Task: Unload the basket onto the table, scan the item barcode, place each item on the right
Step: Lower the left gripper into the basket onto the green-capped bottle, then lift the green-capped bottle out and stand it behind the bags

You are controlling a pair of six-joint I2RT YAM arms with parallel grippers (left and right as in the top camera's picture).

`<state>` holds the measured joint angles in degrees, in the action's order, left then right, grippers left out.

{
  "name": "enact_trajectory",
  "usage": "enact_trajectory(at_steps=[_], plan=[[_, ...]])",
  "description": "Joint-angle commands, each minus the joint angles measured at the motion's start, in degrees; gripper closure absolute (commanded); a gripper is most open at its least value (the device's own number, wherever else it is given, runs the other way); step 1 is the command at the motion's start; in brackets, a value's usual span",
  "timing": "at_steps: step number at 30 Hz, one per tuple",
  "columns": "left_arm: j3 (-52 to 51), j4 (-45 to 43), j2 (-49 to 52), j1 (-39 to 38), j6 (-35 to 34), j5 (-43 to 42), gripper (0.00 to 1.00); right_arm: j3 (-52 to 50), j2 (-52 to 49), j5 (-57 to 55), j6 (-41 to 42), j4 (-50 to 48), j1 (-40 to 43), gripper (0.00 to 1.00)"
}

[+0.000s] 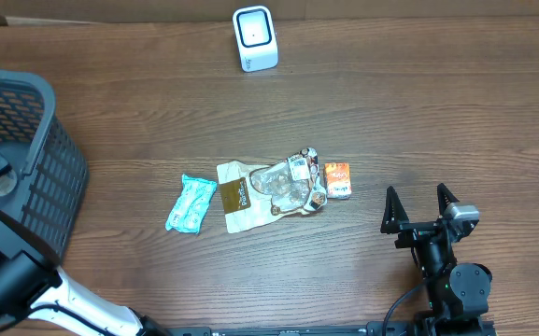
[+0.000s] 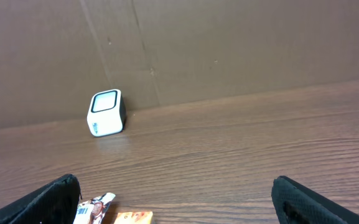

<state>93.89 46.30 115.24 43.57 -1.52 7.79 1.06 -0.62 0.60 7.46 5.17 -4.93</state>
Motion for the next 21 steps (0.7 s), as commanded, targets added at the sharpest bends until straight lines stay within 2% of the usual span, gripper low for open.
enact_trajectory(at_steps=[1,10,14,17,21], plan=[[0.5,0.3,-8.0,-0.1,-1.7,0.5,0.65,-0.6,0.5,-0.5,0.0,-0.3,-0.3,0.00],[0.5,1.9,-21.2,-0.1,-6.2,-0.3,0.66,-0.6,0.5,-0.5,0.0,-0.3,-0.3,0.00],[0.5,1.9,-28.3,-0.1,-8.8,-3.3,0.67,-0.6,0.5,-0.5,0.0,-0.3,-0.3,0.00],[0.5,1.8,-33.6,-0.1,-15.2,-9.4,0.67,-0.6,0.5,-0.5,0.0,-0.3,-0.3,0.00],[0.5,0.2,-39.7,-0.1,-22.3,-25.4,0.66,-0.6,0.5,-0.5,0.0,-0.3,-0.3,0.00]])
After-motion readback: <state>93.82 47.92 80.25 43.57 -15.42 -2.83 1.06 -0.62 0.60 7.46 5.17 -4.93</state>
